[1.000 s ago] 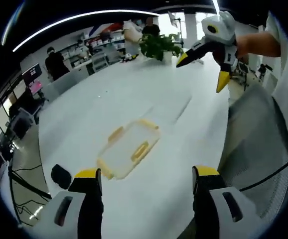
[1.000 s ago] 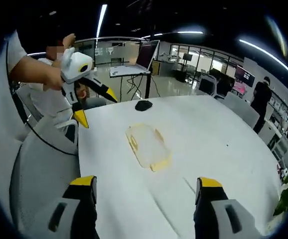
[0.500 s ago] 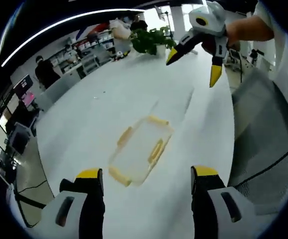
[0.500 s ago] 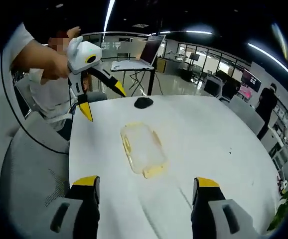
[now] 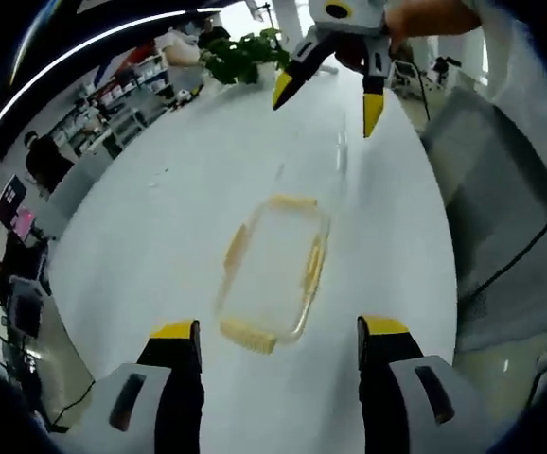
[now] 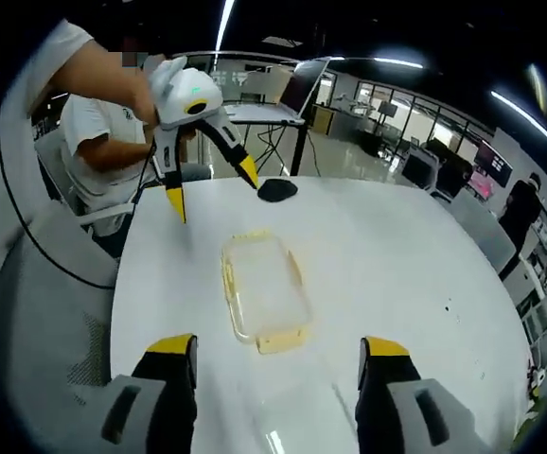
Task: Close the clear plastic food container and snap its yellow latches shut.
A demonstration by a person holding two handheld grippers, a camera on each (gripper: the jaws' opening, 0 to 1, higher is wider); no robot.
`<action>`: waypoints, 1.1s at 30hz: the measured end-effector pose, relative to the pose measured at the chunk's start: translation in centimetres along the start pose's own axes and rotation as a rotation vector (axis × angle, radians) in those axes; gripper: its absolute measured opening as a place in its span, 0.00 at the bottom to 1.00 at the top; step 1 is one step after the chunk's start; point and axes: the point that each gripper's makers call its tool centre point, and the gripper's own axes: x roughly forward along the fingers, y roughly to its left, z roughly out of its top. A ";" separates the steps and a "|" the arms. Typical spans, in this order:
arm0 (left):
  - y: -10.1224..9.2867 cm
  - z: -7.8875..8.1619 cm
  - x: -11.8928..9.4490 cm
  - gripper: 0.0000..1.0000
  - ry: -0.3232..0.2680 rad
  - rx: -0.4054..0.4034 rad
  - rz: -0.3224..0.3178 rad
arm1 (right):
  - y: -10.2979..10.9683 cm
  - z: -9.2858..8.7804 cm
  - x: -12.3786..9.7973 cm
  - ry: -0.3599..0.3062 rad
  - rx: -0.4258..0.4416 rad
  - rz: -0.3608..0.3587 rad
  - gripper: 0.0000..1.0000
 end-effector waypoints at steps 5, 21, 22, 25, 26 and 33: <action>1.0 -0.7 0.8 0.62 0.023 0.045 -0.038 | -0.1 -0.4 1.3 0.025 -0.009 0.024 0.62; 2.4 -3.1 4.0 0.58 0.094 0.146 -0.152 | -0.4 -2.5 5.5 0.121 -0.059 0.115 0.45; 2.5 -3.3 4.3 0.57 0.100 0.144 -0.158 | -0.3 -2.5 5.7 0.124 -0.059 0.124 0.44; 2.3 -3.7 4.9 0.57 0.104 0.144 -0.186 | -0.3 -3.2 6.5 0.160 -0.071 0.140 0.44; 2.3 -4.0 5.1 0.57 0.115 0.152 -0.191 | -0.3 -3.2 6.7 0.162 -0.071 0.143 0.44; 2.1 -5.2 6.3 0.54 0.157 0.185 -0.219 | -0.4 -3.6 7.6 0.174 -0.093 0.170 0.42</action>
